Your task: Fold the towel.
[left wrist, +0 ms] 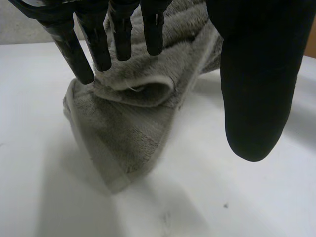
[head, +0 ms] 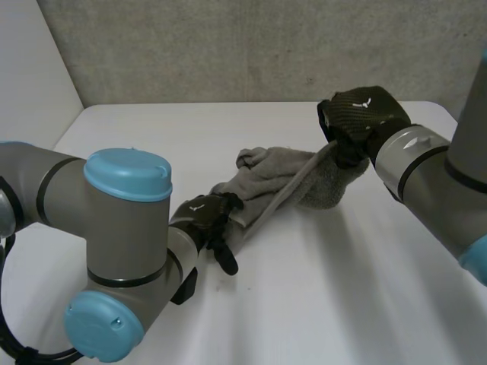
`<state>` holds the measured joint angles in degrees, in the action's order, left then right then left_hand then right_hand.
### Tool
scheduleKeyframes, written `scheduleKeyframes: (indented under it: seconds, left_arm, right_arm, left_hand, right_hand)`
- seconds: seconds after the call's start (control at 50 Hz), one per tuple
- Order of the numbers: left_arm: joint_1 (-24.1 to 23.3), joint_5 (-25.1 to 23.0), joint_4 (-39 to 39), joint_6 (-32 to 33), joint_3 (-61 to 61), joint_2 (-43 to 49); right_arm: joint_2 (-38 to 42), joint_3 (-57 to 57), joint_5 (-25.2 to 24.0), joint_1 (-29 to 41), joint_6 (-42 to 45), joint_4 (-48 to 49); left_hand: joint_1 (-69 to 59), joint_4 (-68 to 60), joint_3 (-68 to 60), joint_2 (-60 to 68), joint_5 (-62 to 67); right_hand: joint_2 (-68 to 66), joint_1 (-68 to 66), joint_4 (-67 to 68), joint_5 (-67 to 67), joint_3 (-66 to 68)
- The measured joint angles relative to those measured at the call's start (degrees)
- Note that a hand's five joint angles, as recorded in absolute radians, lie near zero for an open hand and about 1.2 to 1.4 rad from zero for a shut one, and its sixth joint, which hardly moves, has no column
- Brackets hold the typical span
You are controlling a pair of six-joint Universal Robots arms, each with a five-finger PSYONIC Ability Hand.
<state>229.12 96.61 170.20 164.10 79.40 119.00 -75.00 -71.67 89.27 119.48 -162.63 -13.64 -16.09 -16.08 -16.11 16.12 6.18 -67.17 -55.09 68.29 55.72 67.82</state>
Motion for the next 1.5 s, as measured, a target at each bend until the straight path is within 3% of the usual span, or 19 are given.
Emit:
scheduleKeyframes:
  seconds: [0.32,0.74,0.84,0.9,1.04,1.2,1.5]
  left_arm:
    - [-0.42,0.07,1.98,0.3,-4.87,5.49]
    - [-2.48,2.13,5.64,0.13,-6.29,7.66]
    - [-3.45,1.91,5.28,-0.54,-6.19,7.27]
    - [-4.52,1.86,4.37,-1.29,-5.86,5.73]
    - [-4.25,3.03,2.49,-1.65,-4.81,1.06]
    - [-2.46,4.07,1.46,-1.58,-2.92,-3.33]
    - [-7.86,4.1,0.21,-8.75,-5.41,1.32]
  right_arm:
    - [-6.61,0.41,-1.13,4.43,-5.9,-1.82]
    - [-11.65,0.39,-1.14,4.6,-8.25,-3.79]
    - [-11.61,0.4,-1.28,4.39,-8.67,-3.55]
    - [-11.23,0.36,-1.47,4.18,-8.68,-3.42]
    - [-10.49,-0.23,-1.45,4.06,-8.26,-3.39]
    - [-9.58,-0.83,-1.29,4.04,-8.0,-3.35]
    - [-7.94,-1.86,-1.09,4.26,-8.14,-3.22]
  left_hand:
    - [-2.99,-2.81,-2.74,2.71,2.71]
    - [-27.65,-27.83,-27.72,27.65,27.6]
    - [-22.26,-22.81,-22.23,22.2,22.77]
    - [-9.83,-9.96,-10.06,9.55,9.82]
    - [-1.78,-1.89,-1.91,1.87,1.81]
    - [0.17,0.3,0.28,-0.32,-0.48]
    - [-1.99,-1.98,-1.93,1.93,1.92]
  right_hand:
    - [0.0,0.0,0.0,0.17,0.0]
    - [0.0,0.0,0.0,0.21,0.0]
    - [0.0,0.0,0.0,0.22,0.0]
    - [0.0,0.0,0.0,0.23,0.0]
    - [0.0,0.0,0.0,0.43,0.0]
    - [0.0,0.0,0.0,0.43,0.0]
    - [0.0,0.0,0.0,0.43,0.0]
